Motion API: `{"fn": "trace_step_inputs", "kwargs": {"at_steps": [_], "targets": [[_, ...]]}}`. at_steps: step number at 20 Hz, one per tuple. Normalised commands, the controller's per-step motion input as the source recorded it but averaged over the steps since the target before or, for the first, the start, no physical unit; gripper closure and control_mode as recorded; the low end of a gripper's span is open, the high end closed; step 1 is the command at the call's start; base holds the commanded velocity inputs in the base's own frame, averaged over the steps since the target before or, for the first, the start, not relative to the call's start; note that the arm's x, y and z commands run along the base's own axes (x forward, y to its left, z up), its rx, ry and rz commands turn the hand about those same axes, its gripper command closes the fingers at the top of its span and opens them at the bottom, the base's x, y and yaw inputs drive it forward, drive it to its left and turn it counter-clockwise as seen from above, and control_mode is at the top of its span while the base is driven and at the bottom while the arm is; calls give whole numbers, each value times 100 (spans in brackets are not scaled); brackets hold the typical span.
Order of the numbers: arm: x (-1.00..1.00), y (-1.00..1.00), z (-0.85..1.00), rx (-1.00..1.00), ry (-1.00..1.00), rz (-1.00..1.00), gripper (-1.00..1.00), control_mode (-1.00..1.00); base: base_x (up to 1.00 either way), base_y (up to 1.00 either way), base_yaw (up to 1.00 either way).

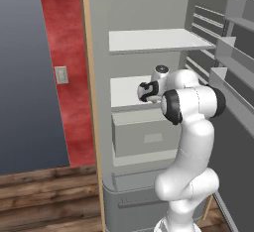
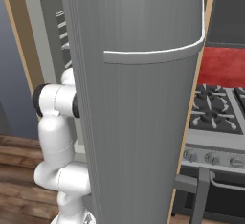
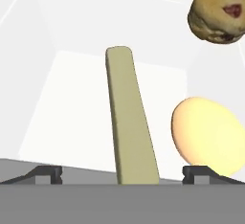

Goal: Pick the egg and butter from the fridge and place them by the bowl for mixing.

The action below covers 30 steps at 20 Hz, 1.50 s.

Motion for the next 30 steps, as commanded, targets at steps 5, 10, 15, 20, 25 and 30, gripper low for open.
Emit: {"fn": "trace_step_inputs", "kwargs": {"at_steps": [5, 10, 15, 20, 25, 30], "targets": [[24, -4, -16, 0, 0, 0, -100, -100, 0, 0, 0], [35, 0, -23, 0, 0, 0, -100, -100, 0, 0, 0], [24, 0, -34, 0, 0, 0, -100, -100, 0, 0, 0], [0, 0, -56, 0, 0, 4, -100, -100, 0, 0, 0], [-5, 0, -7, 0, 0, 0, -100, -100, 0, 0, 0], [-36, 1, -10, 0, -3, 0, -100, -100, 0, 0, 0]]}}
